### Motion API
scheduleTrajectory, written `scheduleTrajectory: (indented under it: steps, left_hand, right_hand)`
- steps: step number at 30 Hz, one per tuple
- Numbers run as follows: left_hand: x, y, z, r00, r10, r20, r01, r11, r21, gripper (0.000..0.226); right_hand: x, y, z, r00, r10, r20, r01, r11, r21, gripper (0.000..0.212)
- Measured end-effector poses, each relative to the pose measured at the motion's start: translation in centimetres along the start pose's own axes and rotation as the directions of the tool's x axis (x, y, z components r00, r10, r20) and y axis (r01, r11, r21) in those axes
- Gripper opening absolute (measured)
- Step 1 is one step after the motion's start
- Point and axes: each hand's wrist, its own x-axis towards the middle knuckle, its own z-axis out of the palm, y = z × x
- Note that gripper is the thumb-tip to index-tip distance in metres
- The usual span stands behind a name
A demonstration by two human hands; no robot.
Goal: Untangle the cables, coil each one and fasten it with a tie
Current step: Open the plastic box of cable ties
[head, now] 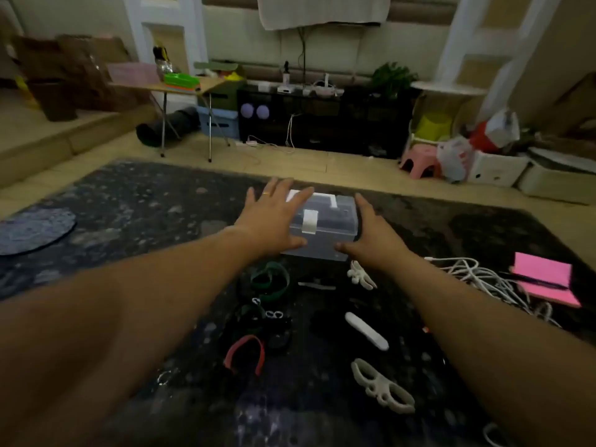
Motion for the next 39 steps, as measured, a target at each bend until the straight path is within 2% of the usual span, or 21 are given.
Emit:
scheduleTrajectory:
  steps: [3, 7, 9, 11, 13, 17, 19, 21, 23, 25, 27, 31, 34, 35, 38, 39]
  left_hand:
    - [2.3, 0.7, 1.4, 0.99, 0.116, 0.081, -0.127, 0.98, 0.151, 0.102]
    - [2.8, 0.4, 2.8, 0.974, 0.226, -0.016, -0.215, 0.944, 0.252, 0.08]
    - [2.7, -0.3, 2.6, 0.958, 0.287, -0.025, -0.27, 0.926, 0.263, 0.077]
    - [2.6, -0.5, 2.1, 0.947, 0.32, -0.019, -0.307, 0.921, 0.24, 0.075]
    - [2.4, -0.1, 1.4, 0.938, 0.348, -0.001, -0.339, 0.916, 0.213, 0.074]
    - [1.7, 0.4, 0.7, 0.931, 0.365, 0.018, -0.36, 0.907, 0.216, 0.067]
    - [1.3, 1.0, 0.5, 0.944, 0.326, -0.043, -0.32, 0.94, 0.116, 0.053]
    - [1.2, 1.3, 0.4, 0.943, 0.316, -0.107, -0.31, 0.948, 0.066, 0.038]
    - [1.4, 1.2, -0.1, 0.953, 0.288, -0.097, -0.283, 0.957, 0.059, 0.035]
    - [2.3, 1.0, -0.8, 0.984, 0.172, -0.053, -0.172, 0.985, 0.013, 0.038]
    - [4.0, 1.0, -1.7, 0.997, 0.064, -0.047, -0.067, 0.997, -0.05, 0.044]
    - [7.8, 1.1, -2.6, 0.987, -0.058, -0.15, 0.027, 0.979, -0.2, 0.047]
    - [9.9, 0.9, -3.5, 0.981, -0.11, -0.158, 0.084, 0.983, -0.165, 0.045]
    - [10.7, 0.6, -4.0, 0.974, -0.137, -0.181, 0.112, 0.983, -0.143, 0.043]
    - [12.6, -0.7, -4.9, 0.901, -0.249, -0.354, 0.204, 0.966, -0.161, 0.029]
    - [13.0, -1.0, -4.8, 0.879, -0.281, -0.386, 0.216, 0.955, -0.205, 0.024]
  right_hand:
    - [1.4, -0.4, 1.5, 0.997, -0.049, 0.053, 0.051, 0.997, -0.055, 0.109]
    - [1.0, 0.8, 2.8, 0.994, -0.089, -0.059, 0.085, 0.994, -0.063, 0.092]
    - [0.6, 1.2, 2.6, 0.991, -0.099, -0.092, 0.093, 0.993, -0.066, 0.1]
    - [0.2, 1.3, 2.3, 0.995, -0.038, -0.094, 0.042, 0.999, 0.031, 0.117]
    - [-0.5, 1.3, 1.9, 0.996, 0.019, -0.09, -0.008, 0.993, 0.119, 0.119]
    - [-1.4, 1.2, 1.9, 0.993, 0.026, -0.113, -0.008, 0.987, 0.163, 0.084]
    - [-2.0, 1.3, 2.3, 0.993, 0.019, -0.118, 0.005, 0.979, 0.203, 0.071]
    - [-2.5, 1.5, 2.8, 0.993, 0.027, -0.118, 0.0, 0.974, 0.227, 0.07]
    - [-2.8, 1.6, 3.2, 0.991, 0.045, -0.129, -0.018, 0.979, 0.204, 0.081]
    - [-2.8, 1.3, 3.1, 0.986, 0.069, -0.153, -0.04, 0.982, 0.185, 0.101]
    - [-2.5, 1.1, 2.9, 0.98, 0.052, -0.19, -0.023, 0.988, 0.15, 0.101]
    - [-1.8, 1.7, 3.0, 0.986, 0.061, -0.157, -0.044, 0.993, 0.111, 0.078]
    - [-1.6, 2.9, 3.2, 0.993, -0.007, -0.117, 0.009, 1.0, 0.019, 0.076]
    - [-1.5, 3.1, 3.2, 0.992, -0.041, -0.12, 0.036, 0.999, -0.04, 0.068]
    - [-1.1, 2.7, 2.9, 0.992, -0.084, -0.097, 0.072, 0.99, -0.12, 0.012]
    - [-0.8, 2.7, 3.0, 0.993, -0.092, -0.075, 0.082, 0.989, -0.125, 0.016]
